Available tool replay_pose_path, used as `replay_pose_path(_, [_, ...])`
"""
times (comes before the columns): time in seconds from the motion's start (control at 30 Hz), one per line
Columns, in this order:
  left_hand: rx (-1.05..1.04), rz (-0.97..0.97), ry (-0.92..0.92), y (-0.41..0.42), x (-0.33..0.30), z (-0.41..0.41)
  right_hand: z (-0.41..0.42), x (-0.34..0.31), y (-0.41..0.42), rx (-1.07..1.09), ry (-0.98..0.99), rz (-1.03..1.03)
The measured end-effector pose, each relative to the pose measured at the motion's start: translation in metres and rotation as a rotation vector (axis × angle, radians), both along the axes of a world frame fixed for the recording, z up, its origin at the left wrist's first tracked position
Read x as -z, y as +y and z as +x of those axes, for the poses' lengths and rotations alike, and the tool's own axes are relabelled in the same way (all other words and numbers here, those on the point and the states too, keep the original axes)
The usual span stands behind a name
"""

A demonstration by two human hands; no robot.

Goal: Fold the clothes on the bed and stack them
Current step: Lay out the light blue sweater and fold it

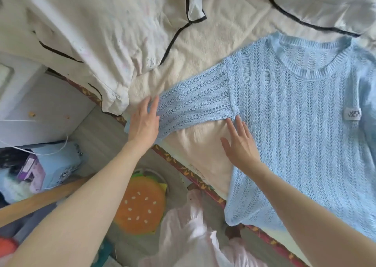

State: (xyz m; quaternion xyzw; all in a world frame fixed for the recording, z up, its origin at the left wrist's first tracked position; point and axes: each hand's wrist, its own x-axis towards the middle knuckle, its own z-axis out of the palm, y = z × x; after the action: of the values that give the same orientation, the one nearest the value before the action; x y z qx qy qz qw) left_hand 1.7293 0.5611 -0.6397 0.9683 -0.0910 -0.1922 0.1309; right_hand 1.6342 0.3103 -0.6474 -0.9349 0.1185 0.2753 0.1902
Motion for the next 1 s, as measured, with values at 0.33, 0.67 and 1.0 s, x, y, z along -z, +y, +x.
replay_pose_path(0.33, [-0.147, 0.085, 0.076, 0.032, 0.001, 0.005, -0.005, -0.002, -0.002, 0.047, -0.006, 0.024])
replay_pose_path(0.67, [-0.15, -0.439, 0.055, -0.062, -0.095, 0.009, -0.043, -0.022, -0.048, 0.1, 0.069, 0.069])
replay_pose_path(1.0, [0.085, -0.523, 0.369, -0.263, -0.083, -0.01, -0.098, -0.031, -0.153, 0.157, 0.147, -0.095])
